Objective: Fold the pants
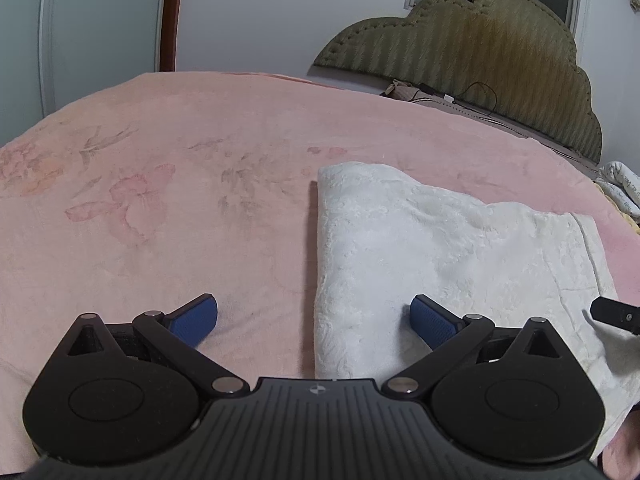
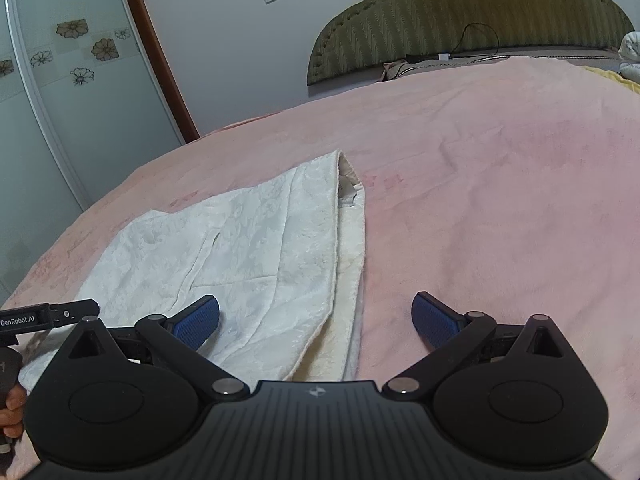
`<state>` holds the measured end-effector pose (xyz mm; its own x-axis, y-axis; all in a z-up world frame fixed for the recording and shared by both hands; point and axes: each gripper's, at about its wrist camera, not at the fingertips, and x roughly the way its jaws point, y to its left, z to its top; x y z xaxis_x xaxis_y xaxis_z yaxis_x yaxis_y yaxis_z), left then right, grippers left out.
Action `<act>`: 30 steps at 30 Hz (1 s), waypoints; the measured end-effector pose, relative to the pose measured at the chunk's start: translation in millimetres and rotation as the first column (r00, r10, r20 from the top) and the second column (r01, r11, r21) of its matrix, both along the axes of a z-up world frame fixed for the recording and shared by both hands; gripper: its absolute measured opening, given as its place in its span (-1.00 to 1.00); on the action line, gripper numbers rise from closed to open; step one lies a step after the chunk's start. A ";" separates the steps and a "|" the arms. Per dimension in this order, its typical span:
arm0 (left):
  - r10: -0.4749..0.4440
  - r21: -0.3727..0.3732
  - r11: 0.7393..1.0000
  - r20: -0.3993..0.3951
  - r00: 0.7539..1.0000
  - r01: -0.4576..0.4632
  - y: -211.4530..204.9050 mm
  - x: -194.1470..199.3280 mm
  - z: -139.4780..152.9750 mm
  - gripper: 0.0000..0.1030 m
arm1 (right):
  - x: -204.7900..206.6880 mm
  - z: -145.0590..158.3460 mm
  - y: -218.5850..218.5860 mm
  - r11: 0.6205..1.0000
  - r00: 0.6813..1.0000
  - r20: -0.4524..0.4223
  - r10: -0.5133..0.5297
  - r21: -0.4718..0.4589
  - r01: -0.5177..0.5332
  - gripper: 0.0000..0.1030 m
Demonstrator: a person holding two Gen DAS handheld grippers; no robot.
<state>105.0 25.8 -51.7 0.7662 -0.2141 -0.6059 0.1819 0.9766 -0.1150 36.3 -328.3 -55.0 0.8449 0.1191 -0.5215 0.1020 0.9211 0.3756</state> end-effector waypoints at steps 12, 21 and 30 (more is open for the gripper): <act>0.021 0.009 1.000 0.022 1.000 -0.021 -2.8 -4.1 -2.2 1.00 | -7.9 -7.8 -26.1 0.980 0.997 0.075 -0.026 0.197 0.011 1.00; 0.023 -0.016 1.000 0.019 1.000 -0.022 3.0 -2.8 -2.9 1.00 | -10.5 -12.5 -39.3 0.962 0.994 0.105 -0.035 0.272 0.005 1.00; 0.022 -0.021 1.000 0.017 1.000 -0.022 3.7 -2.2 -2.7 1.00 | -12.1 -14.4 -40.8 0.962 0.994 0.104 -0.034 0.272 0.004 1.00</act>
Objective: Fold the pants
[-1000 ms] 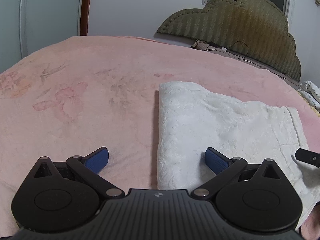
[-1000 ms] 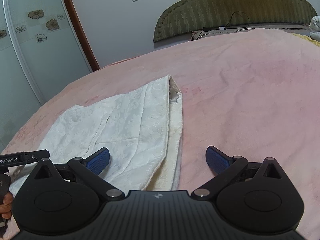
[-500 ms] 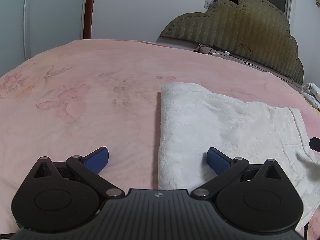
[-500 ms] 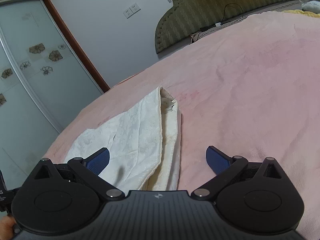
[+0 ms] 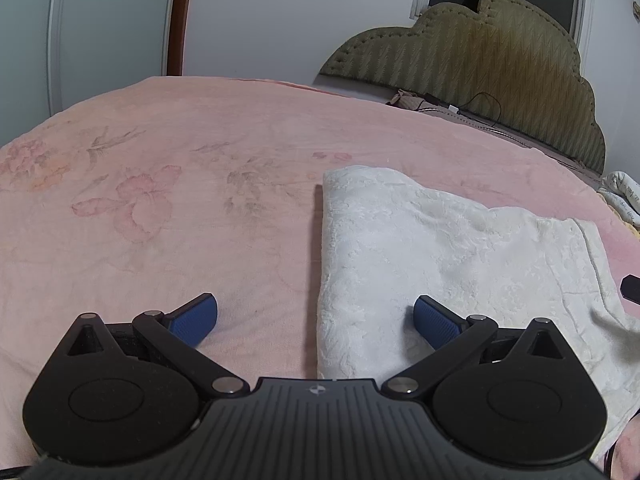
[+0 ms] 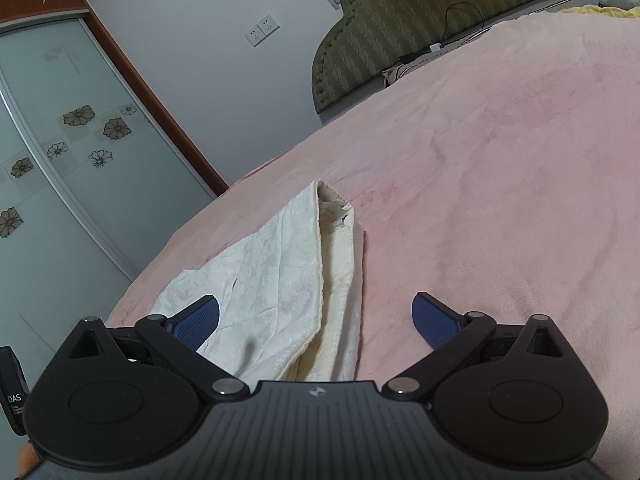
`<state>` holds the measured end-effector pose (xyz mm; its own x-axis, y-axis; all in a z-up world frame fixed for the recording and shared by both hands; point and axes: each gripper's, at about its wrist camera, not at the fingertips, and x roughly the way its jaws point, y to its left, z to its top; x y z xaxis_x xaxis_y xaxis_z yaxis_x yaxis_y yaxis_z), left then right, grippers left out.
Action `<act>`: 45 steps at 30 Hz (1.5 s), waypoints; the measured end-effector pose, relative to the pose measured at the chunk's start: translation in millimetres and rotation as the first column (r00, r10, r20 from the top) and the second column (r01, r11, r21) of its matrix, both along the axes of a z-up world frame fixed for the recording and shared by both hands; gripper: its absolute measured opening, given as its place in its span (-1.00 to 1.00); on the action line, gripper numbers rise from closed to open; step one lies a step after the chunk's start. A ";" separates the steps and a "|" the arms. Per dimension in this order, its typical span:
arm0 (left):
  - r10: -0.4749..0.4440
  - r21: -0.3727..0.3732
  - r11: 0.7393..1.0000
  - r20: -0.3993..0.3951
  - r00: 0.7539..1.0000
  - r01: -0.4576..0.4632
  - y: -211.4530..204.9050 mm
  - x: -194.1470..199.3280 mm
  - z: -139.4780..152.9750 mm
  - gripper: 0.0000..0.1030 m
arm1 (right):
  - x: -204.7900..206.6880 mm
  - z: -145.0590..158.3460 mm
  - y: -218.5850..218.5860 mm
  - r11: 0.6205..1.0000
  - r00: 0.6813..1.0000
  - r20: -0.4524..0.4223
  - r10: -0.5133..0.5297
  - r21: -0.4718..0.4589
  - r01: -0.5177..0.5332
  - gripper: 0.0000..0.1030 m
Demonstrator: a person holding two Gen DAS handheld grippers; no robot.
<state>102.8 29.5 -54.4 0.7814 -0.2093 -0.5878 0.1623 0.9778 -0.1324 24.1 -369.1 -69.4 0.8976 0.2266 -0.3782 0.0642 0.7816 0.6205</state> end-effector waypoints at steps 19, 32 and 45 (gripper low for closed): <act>-0.001 -0.003 1.000 -0.001 1.000 0.001 0.4 -0.1 -0.2 1.00 | -0.4 0.0 0.8 1.000 1.000 -0.002 0.001 -0.001 -0.001 1.00; -0.379 -0.256 0.899 -0.044 0.924 0.356 41.4 24.6 0.4 0.99 | 24.2 10.8 -6.4 0.954 0.952 -0.063 0.299 -0.003 -0.300 1.00; -0.597 -0.534 0.708 -0.101 0.796 0.463 25.0 90.5 -20.5 0.99 | 94.2 12.5 -12.4 0.843 0.847 -0.041 0.530 0.131 -0.522 0.99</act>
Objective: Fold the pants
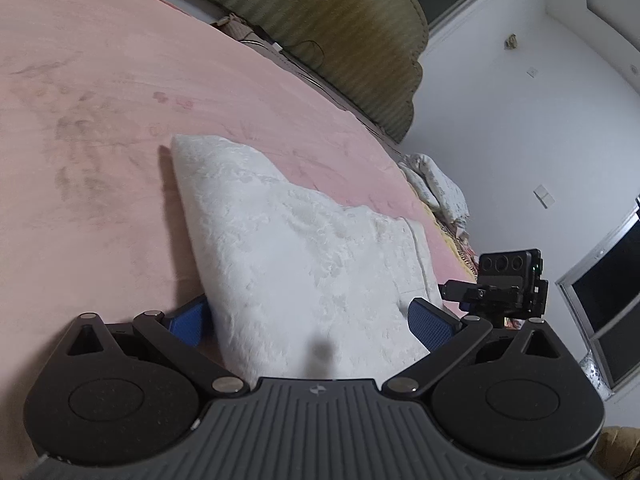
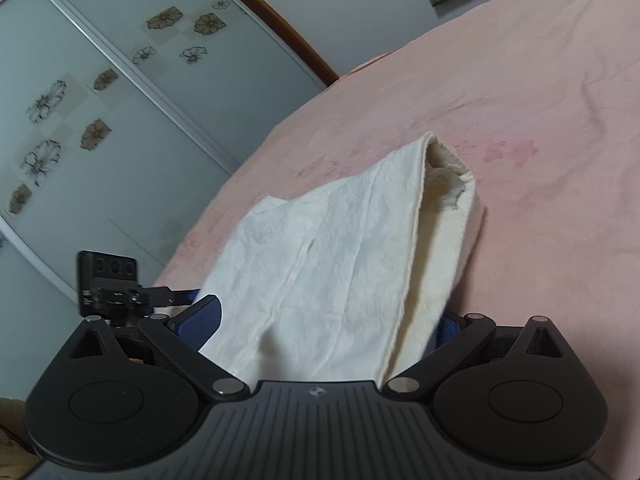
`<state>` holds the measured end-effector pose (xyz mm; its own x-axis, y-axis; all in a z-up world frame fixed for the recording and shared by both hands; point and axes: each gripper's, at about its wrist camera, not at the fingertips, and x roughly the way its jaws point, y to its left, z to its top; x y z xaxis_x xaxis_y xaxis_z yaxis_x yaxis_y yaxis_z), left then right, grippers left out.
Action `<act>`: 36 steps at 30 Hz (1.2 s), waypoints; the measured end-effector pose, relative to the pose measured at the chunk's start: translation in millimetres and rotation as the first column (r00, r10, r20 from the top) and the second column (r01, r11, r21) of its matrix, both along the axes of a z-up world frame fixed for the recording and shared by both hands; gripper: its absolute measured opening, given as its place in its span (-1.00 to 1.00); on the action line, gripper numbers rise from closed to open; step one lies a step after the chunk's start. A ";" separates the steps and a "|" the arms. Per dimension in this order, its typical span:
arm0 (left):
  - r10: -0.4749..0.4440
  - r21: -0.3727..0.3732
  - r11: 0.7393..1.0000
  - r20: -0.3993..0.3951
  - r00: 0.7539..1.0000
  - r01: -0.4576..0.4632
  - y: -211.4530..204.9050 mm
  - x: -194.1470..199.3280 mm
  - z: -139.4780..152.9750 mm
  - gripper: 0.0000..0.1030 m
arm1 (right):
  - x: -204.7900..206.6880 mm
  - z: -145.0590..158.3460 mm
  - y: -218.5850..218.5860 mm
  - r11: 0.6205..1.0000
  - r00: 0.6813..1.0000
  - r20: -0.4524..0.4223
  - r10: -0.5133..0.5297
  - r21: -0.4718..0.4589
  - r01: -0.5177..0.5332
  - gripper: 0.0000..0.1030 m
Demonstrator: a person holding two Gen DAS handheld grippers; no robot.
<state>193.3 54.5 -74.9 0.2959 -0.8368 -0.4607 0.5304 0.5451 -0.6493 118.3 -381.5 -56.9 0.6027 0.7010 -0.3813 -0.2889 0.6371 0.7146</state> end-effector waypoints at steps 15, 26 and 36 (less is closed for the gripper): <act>0.083 0.132 0.984 0.245 0.966 -0.118 -18.2 -35.9 12.2 -0.65 | -18.7 15.5 18.3 0.992 0.995 0.072 -0.067 -0.105 0.075 -0.57; 0.107 0.215 0.947 0.492 0.864 -0.239 -25.0 -24.7 63.2 -0.66 | 14.1 71.3 44.9 0.974 0.975 0.223 -0.011 -0.219 0.061 -0.58; 0.200 0.318 0.863 0.497 0.844 -0.392 -9.6 59.6 73.8 -0.56 | 137.3 63.9 78.2 0.967 0.977 0.211 -0.031 -0.239 0.082 -0.58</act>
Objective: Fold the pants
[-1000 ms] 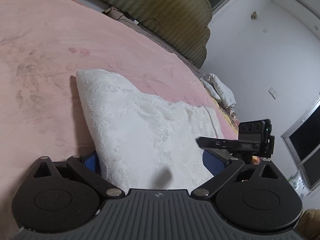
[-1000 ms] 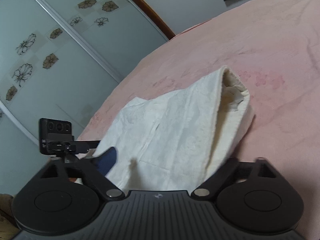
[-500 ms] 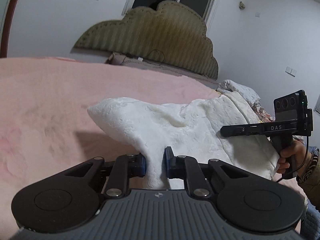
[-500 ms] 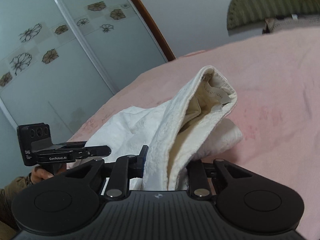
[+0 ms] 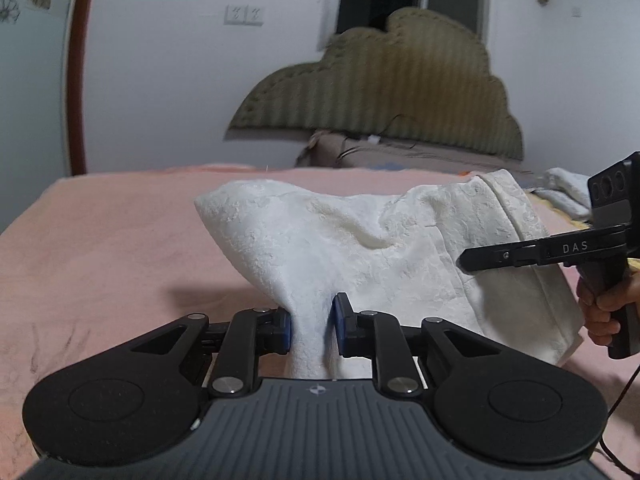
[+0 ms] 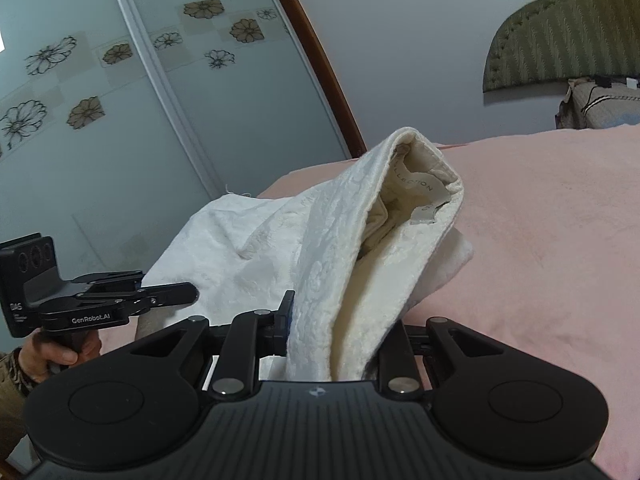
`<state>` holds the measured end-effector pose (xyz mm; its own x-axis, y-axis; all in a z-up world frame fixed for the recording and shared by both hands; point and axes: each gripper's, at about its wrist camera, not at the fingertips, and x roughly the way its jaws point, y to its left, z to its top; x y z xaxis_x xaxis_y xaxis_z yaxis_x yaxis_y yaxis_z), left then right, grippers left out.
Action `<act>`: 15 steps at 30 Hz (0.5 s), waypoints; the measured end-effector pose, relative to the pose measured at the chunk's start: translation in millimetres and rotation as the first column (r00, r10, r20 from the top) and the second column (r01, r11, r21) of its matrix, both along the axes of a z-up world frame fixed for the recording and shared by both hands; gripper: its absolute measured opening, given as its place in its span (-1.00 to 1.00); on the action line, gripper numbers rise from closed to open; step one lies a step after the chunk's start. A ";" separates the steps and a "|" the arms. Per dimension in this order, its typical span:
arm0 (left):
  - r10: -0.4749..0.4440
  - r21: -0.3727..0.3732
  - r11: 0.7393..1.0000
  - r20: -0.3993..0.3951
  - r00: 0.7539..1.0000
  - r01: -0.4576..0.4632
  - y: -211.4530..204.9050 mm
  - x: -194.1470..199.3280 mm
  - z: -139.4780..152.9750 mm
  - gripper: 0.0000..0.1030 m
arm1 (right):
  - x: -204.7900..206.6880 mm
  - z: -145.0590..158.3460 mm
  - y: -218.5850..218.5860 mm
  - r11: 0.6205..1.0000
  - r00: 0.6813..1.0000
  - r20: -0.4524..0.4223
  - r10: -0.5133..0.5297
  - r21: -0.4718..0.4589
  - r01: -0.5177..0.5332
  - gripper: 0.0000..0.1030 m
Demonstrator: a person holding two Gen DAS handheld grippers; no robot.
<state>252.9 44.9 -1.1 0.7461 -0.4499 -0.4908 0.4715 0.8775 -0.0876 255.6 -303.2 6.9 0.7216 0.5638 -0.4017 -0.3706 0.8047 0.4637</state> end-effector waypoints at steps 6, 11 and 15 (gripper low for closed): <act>0.064 0.078 0.995 -0.048 0.997 -0.060 -1.3 23.1 -23.9 -0.12 | 34.2 -31.8 11.4 0.993 0.987 -0.143 -0.075 -0.100 0.061 -0.24; 0.123 0.145 0.982 -0.010 0.992 -0.120 -0.7 6.0 -18.9 0.28 | 16.7 -38.9 -11.1 0.988 0.974 -0.179 -0.139 -0.099 0.122 0.29; 0.186 0.128 0.974 0.022 0.982 -0.187 2.1 -26.8 -10.5 0.55 | -25.3 -17.1 -16.3 0.947 0.964 -0.076 -0.256 -0.222 0.234 0.30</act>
